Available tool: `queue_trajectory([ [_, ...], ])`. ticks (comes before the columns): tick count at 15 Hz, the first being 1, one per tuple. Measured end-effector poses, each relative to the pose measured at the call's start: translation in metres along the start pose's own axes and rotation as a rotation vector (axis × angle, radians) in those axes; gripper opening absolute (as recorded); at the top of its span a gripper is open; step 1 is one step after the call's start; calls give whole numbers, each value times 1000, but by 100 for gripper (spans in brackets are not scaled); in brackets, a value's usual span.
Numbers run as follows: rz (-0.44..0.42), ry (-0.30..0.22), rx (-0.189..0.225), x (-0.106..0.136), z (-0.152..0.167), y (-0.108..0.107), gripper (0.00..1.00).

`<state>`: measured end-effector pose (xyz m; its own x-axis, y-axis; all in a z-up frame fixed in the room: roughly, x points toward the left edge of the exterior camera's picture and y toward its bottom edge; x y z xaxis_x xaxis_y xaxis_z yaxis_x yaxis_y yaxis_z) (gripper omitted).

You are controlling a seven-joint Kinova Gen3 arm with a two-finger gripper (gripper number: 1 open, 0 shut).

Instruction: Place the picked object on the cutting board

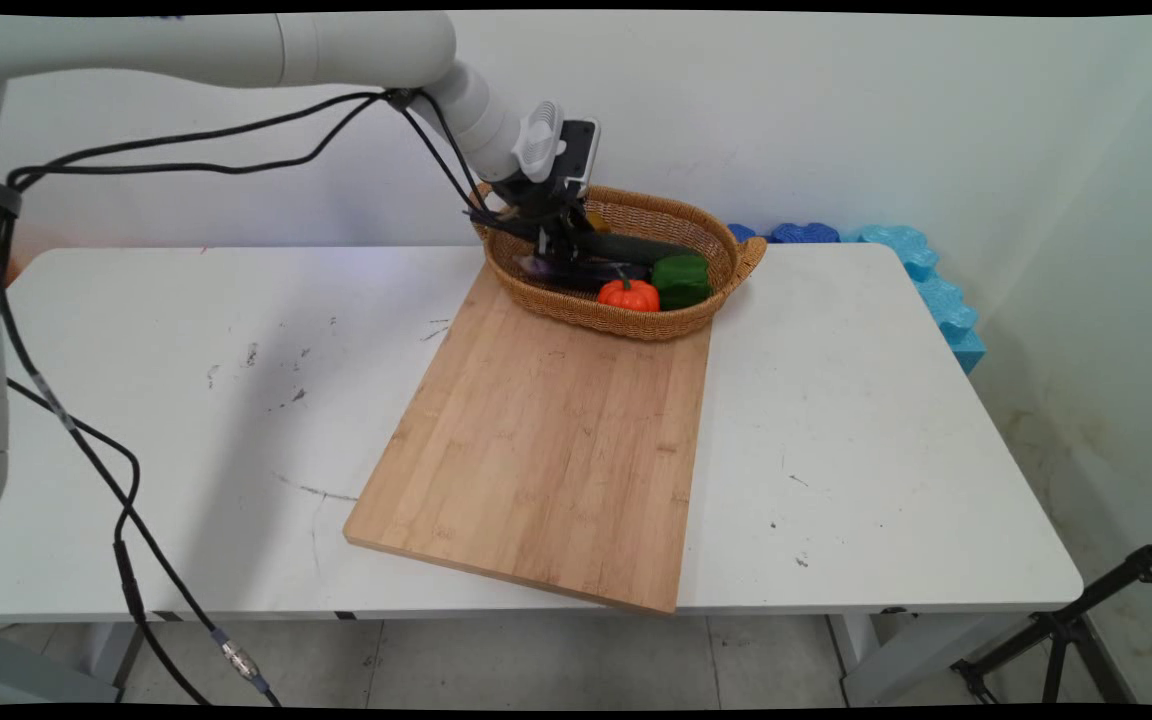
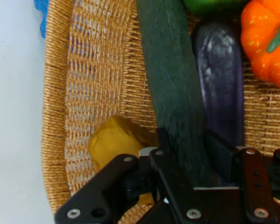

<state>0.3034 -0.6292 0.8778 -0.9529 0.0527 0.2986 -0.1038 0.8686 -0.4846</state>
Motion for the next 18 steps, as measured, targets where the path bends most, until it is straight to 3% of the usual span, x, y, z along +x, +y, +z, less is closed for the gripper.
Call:
queue_trajectory([
  [13, -19, 31, 59, 1, -99, 15, 0],
  [18, -41, 50, 31, -1, -142, 43, 0],
])
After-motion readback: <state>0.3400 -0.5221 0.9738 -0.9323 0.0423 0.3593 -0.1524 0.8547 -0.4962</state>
